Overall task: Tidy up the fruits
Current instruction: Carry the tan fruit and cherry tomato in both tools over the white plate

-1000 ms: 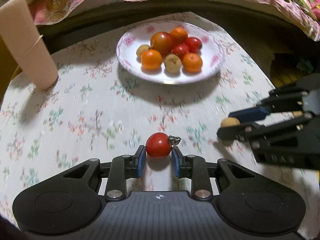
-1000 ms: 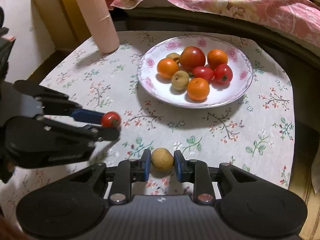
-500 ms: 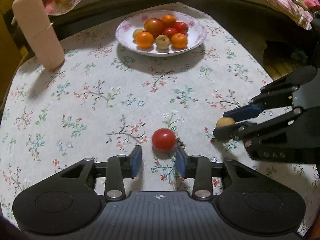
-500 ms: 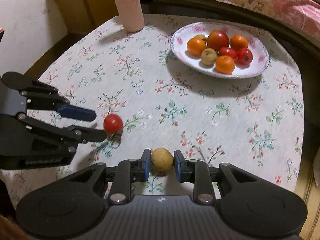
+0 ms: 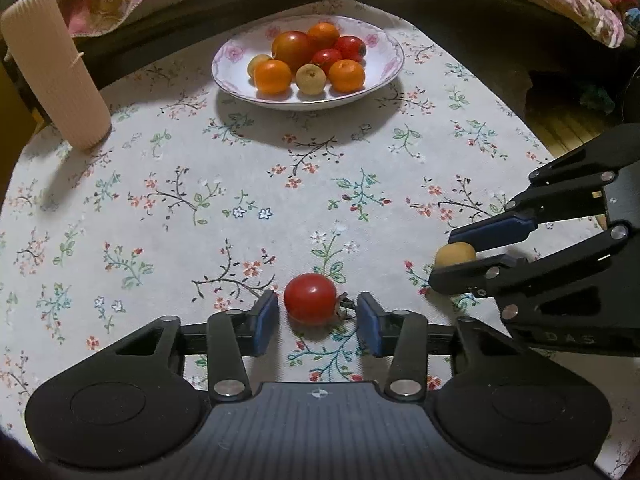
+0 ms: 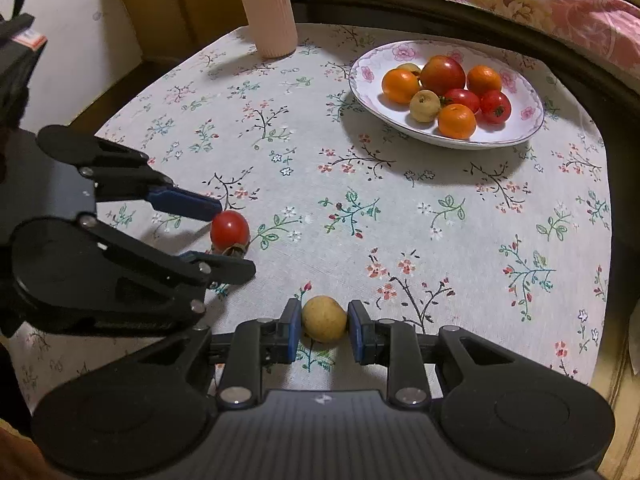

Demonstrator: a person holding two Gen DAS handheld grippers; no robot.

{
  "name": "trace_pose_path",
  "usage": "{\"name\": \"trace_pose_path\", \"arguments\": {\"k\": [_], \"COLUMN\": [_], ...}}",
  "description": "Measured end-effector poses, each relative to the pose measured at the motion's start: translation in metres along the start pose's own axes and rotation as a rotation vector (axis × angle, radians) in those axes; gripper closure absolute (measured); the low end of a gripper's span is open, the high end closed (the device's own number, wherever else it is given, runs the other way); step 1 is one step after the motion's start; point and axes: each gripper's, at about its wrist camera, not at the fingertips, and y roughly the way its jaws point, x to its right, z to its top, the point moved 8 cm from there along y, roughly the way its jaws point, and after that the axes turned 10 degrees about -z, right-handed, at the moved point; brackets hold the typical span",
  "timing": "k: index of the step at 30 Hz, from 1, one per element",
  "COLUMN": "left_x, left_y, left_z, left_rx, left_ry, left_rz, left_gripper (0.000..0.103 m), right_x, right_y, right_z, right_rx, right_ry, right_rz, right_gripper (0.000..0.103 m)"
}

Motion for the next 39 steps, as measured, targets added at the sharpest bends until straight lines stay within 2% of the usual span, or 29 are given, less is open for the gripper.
{"name": "trace_pose_path", "arguments": {"k": [7, 14, 27, 39], "left_x": [0.004, 0.006, -0.004, -0.014], "left_y": [-0.004, -0.010, -0.016, -0.013], "left_z": [0.002, 0.018, 0.061, 0.110], "left_rx": [-0.004, 0.035, 0.113, 0.178], "left_ry": [-0.001, -0.013, -0.047, -0.064], "left_rz": [-0.016, -0.028, -0.016, 0.001], "left_gripper": [0.058, 0.058, 0.058, 0.059], "right_x": [-0.001, 0.006, 0.029, 0.059], "right_y": [-0.001, -0.008, -0.018, -0.019], "right_z": [0.000, 0.009, 0.041, 0.075], "right_rx": [0.000, 0.029, 0.095, 0.154], "right_ry": [0.003, 0.045, 0.118, 0.166], "right_rz": [-0.004, 0.003, -0.003, -0.063], "right_gripper": [0.077, 0.077, 0.077, 0.077]}}
